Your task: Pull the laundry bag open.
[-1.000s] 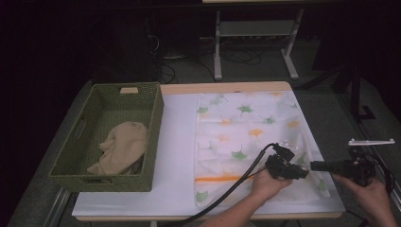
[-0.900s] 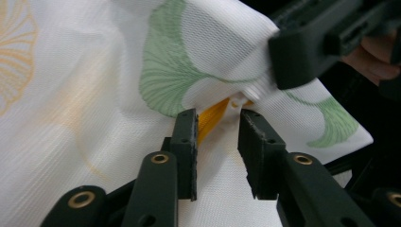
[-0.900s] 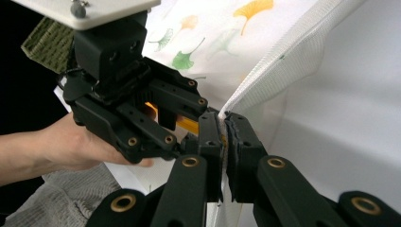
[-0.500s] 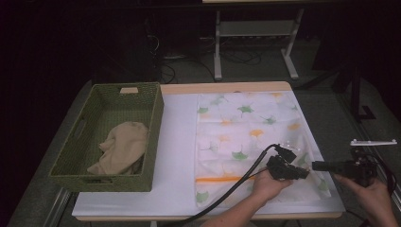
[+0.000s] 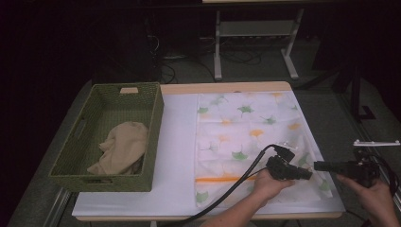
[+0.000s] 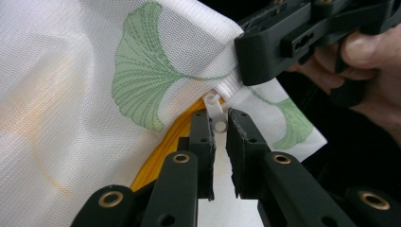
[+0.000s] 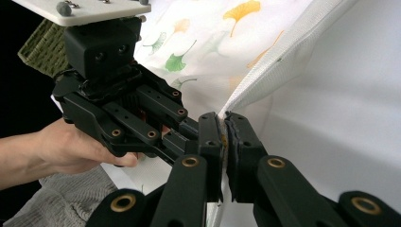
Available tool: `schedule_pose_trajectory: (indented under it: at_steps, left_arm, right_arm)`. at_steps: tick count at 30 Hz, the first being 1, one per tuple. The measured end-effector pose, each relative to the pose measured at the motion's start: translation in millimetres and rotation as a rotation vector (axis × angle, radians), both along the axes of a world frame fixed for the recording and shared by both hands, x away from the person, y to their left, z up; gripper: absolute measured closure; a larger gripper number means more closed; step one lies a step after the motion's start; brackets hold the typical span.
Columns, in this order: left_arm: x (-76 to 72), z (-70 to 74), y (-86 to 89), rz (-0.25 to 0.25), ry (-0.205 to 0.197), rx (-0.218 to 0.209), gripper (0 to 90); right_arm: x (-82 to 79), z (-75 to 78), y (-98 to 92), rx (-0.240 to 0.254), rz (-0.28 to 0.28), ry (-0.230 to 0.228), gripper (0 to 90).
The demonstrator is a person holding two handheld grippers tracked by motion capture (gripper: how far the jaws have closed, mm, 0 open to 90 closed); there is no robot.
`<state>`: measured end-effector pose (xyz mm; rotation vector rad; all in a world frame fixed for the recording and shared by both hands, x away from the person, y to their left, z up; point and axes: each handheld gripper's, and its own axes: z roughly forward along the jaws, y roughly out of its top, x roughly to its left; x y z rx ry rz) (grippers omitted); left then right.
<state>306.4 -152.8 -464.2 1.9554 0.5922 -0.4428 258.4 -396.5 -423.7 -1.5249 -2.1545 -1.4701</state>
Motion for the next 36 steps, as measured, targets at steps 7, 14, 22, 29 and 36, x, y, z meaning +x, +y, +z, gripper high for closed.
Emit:
schedule_pose_trajectory:
  at_steps: [7, 14, 22, 29, 36]
  left_arm:
    - [0.5, -2.3, -0.8, 0.022, 0.024, 0.004, 83.3]
    - [-2.1, -2.9, -1.3, 0.043, 0.027, 0.001, 84.3]
    - [-3.8, -3.8, -2.0, 0.065, 0.034, 0.01, 85.0]
    - [-5.8, -4.7, -1.4, 0.059, 0.03, 0.006, 85.8]
    - [-6.9, -7.7, -2.7, 0.067, 0.04, 0.006, 90.0]
  right_arm:
    - [-0.5, -0.6, -1.9, 0.005, -0.006, 0.0, 84.9]
    - [-0.6, -1.2, -2.5, -0.002, -0.009, 0.002, 84.9]
    - [-0.5, -1.9, -1.8, -0.013, -0.011, 0.008, 84.9]
    - [-0.6, -2.4, -1.9, -0.019, -0.009, 0.011, 84.9]
    - [-0.1, -3.6, 0.1, -0.029, -0.007, 0.018, 84.9]
